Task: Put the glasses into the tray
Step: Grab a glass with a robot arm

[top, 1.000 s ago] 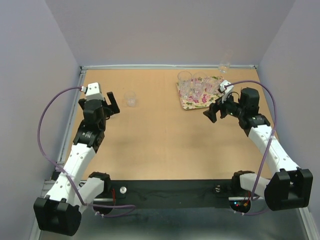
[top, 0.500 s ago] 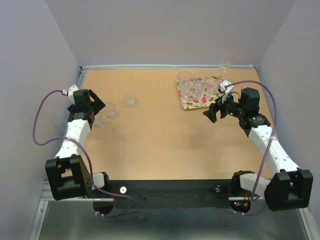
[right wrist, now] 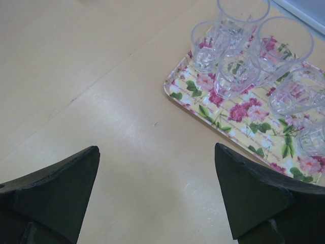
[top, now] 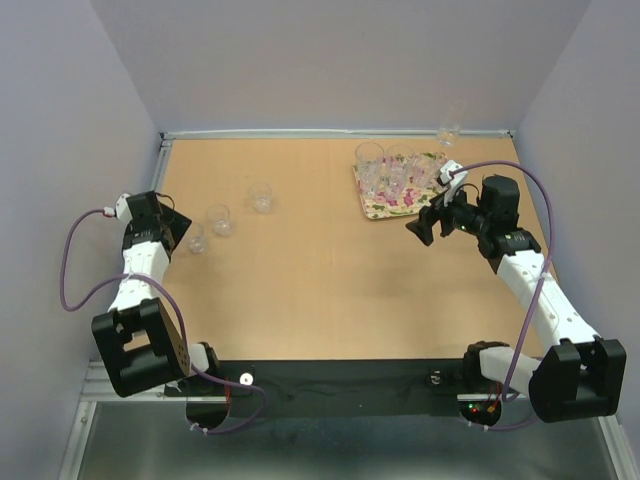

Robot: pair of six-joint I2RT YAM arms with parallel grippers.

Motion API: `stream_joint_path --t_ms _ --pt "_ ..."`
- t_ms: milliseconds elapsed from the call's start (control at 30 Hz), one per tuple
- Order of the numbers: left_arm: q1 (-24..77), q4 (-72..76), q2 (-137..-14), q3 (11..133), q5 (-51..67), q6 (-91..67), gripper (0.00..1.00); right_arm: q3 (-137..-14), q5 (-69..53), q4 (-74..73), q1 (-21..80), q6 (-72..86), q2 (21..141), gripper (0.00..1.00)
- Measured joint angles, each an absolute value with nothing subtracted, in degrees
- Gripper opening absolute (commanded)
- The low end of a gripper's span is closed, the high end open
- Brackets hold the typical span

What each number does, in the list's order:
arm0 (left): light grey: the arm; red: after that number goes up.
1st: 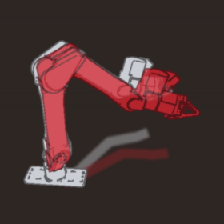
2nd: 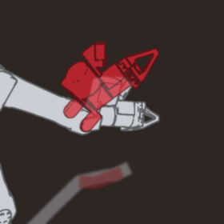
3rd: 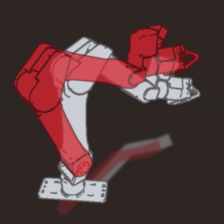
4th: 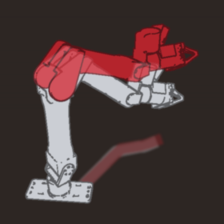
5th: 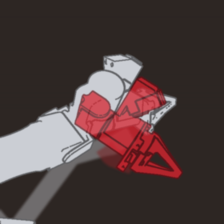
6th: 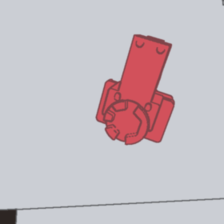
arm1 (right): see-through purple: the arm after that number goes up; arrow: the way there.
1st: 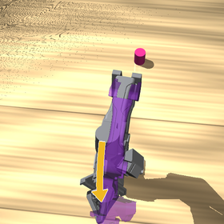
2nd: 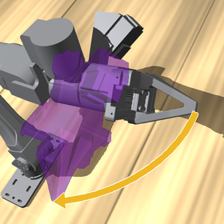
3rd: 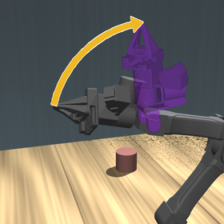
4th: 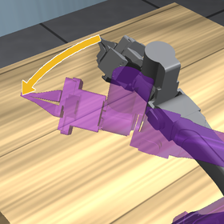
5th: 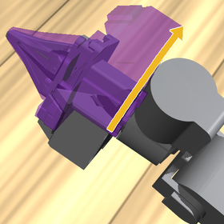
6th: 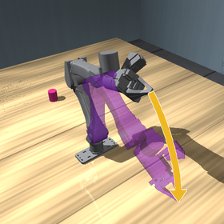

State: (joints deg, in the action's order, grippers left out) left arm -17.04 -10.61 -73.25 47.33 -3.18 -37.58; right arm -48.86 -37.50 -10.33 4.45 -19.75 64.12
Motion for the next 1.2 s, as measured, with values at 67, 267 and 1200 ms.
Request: stream_joint_path --t_ms 67,267,1200 --pt "-17.17 -10.35 -74.02 47.33 -2.24 -37.8 0.67 -48.86 -37.5 -10.35 4.45 -19.75 64.12 0.99" --pt "-17.17 -10.04 -75.92 47.33 -0.84 -37.85 0.55 -48.86 -37.39 -10.33 4.45 -19.75 64.12 0.99" --pt "-17.17 -10.13 -80.09 45.74 3.01 -37.32 0.0 -48.86 -35.75 -10.31 3.79 -19.75 64.12 0.99"
